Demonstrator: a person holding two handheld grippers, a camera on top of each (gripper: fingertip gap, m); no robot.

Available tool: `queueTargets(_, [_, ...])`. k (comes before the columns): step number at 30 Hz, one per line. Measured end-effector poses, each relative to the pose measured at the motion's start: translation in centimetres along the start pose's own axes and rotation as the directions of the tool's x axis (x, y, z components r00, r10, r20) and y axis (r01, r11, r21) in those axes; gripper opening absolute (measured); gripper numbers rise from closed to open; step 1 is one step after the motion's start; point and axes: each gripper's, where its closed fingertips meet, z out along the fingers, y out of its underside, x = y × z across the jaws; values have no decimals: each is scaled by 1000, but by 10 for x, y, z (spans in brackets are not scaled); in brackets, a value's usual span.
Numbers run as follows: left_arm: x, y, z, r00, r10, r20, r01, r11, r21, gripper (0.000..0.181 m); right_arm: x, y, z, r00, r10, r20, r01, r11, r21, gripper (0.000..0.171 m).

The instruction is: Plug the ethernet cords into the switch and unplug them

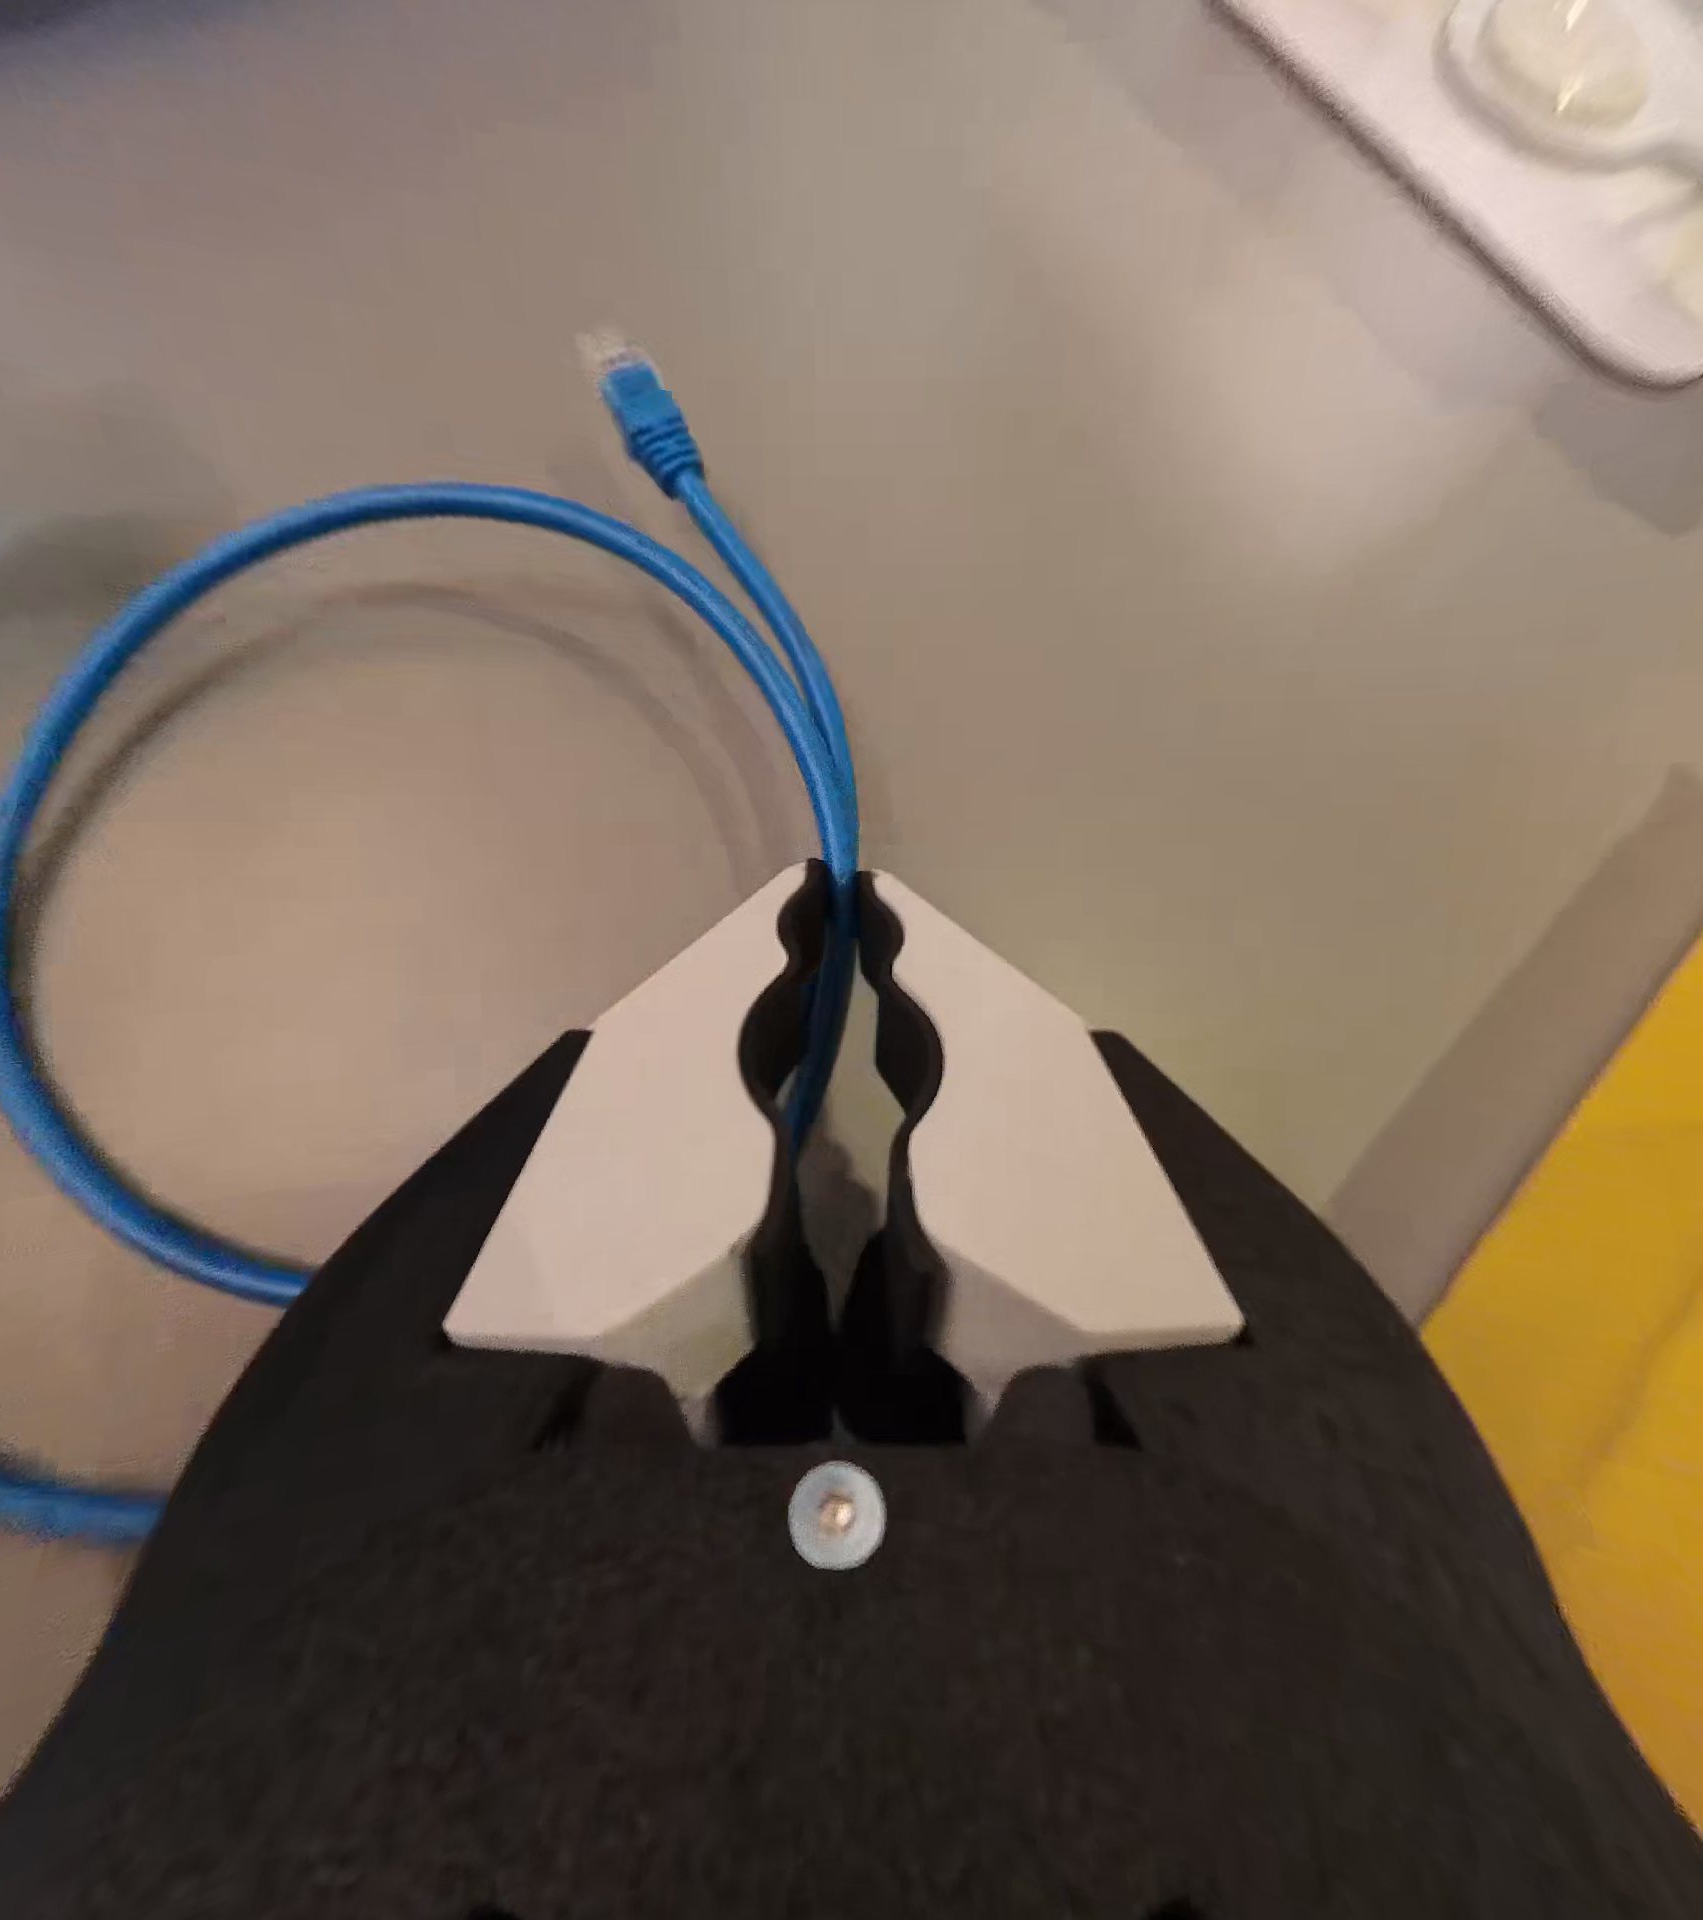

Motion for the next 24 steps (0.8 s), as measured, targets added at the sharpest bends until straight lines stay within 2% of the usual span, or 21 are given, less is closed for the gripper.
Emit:
queueTargets(4, [-2, 4, -3, 1000, -21, 1, 21, 1000, -4, 30, 10, -49, -59, 997, -28, -78, 39, 989, 144, 5])
queueTargets(6, [-5, 6, -3, 999, -32, 6, 32, 999, -6, 30, 32, -68, -101, 986, -35, -161, 65, 981, 182, 5])
queueTargets(8, [-5, 8, -2, 999, -46, -1, 46, 999, -8, 30, 68, -83, -149, 966, 33, -258, 33, 968, 249, 5])
queueTargets(11, [-4, 6, -1, 999, -40, -6, 40, 999, -3, 30, 136, -84, -227, 873, 196, -447, -12, 924, 382, 5])
queueTargets(13, [-2, 4, -1, 999, -38, -14, 38, 999, 2, 30, 174, -63, -259, 788, 265, -556, -27, 917, 399, 5])
queueTargets(16, [1, 1, 0, 999, -27, -23, 27, 1000, 4, 30, 211, -17, -269, 704, 319, -635, -119, 934, 338, 5])
queueTargets(24, [1, 4, 0, 999, -30, -27, 30, 1000, -5, 30, 235, 70, -258, 638, 304, -708, -397, 917, 36, 5])
